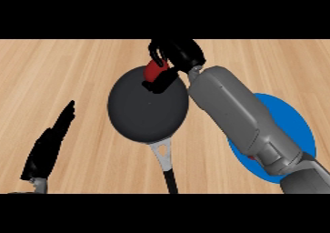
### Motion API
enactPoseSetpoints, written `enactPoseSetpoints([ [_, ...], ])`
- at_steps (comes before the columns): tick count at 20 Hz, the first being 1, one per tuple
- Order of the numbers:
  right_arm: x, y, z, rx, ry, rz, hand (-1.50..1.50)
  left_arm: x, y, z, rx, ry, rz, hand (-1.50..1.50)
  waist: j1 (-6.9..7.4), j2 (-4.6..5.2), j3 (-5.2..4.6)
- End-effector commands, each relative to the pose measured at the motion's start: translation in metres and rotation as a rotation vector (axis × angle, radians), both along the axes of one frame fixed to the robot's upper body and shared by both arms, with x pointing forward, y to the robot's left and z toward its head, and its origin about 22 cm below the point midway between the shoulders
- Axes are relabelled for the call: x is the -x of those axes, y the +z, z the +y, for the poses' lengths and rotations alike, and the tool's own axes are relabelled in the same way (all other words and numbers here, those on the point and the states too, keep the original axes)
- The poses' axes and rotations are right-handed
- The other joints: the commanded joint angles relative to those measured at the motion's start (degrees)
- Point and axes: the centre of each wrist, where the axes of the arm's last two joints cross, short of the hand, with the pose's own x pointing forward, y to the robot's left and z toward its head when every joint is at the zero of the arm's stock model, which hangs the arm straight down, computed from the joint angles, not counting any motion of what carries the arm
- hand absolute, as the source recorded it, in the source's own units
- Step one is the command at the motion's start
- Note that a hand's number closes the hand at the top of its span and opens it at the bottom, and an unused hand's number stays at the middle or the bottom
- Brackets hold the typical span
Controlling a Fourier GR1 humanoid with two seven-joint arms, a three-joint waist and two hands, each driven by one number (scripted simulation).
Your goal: Pick the tomato from the plate and place it in the pan
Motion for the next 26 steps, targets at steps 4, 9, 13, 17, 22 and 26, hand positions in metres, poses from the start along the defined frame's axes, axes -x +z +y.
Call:
enactPoseSetpoints([
  [4,0.006,-0.038,0.033,0.078,0.001,0.093,1.50,-0.014,0.014,-0.012,0.004,-0.032,-0.025,0.00,2.37,0.61,-0.02],
  [9,0.005,-0.052,0.031,0.240,0.013,0.100,1.50,-0.008,0.007,-0.017,-0.006,-0.073,-0.025,0.00,5.12,1.30,-0.08],
  [13,0.007,-0.076,0.013,0.050,-0.036,0.430,1.50,-0.011,0.004,-0.030,0.000,-0.104,-0.025,0.00,6.22,1.86,0.00],
  [17,0.007,-0.079,0.009,-0.019,-0.043,0.560,-1.50,-0.016,0.005,-0.032,0.006,-0.118,-0.035,0.00,6.80,1.73,0.01],
  [22,0.012,-0.081,0.009,-0.274,-0.038,0.484,-1.50,-0.021,0.010,-0.028,-0.006,-0.120,-0.017,0.00,6.62,1.60,0.12],
  [26,0.001,-0.053,0.013,-0.461,-0.095,0.404,-1.50,-0.023,0.006,-0.022,0.007,-0.097,-0.024,0.00,5.90,1.63,0.06],
])
